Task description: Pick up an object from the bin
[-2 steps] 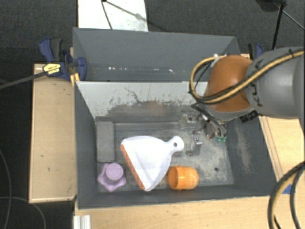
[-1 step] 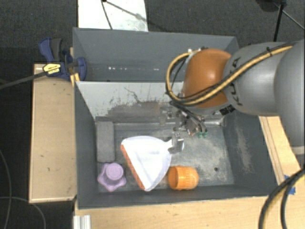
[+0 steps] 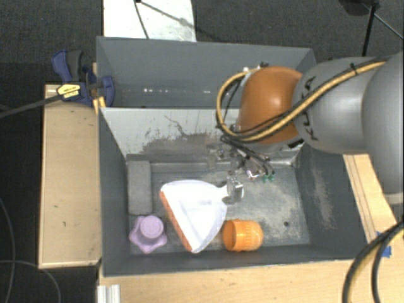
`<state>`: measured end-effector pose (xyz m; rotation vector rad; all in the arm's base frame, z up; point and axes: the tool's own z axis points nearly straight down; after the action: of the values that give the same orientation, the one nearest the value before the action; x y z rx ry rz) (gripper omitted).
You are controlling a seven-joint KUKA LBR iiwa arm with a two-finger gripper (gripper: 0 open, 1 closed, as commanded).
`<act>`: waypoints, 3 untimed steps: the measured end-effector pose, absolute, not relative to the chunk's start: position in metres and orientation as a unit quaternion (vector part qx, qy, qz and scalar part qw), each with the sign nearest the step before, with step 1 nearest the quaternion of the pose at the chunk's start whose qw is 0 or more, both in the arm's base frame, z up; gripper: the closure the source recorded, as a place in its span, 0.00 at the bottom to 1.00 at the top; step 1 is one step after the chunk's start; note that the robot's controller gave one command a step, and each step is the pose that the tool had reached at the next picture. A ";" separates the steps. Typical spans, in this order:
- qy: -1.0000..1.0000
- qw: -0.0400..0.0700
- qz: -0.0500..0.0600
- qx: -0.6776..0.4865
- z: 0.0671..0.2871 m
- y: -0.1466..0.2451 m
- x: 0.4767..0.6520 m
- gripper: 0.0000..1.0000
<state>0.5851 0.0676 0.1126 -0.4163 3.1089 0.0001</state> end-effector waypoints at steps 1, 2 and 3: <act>0.988 0.003 0.001 -0.157 0.077 0.035 0.587 0.00; 0.987 0.007 -0.003 -0.163 0.059 0.008 0.592 1.00; 0.986 0.007 -0.003 -0.164 0.059 0.009 0.592 1.00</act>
Offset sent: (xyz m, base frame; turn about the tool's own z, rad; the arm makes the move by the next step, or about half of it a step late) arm 0.0023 -0.0349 -0.0426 -0.0868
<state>0.5916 0.0086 0.0592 -0.5135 3.0850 -0.0091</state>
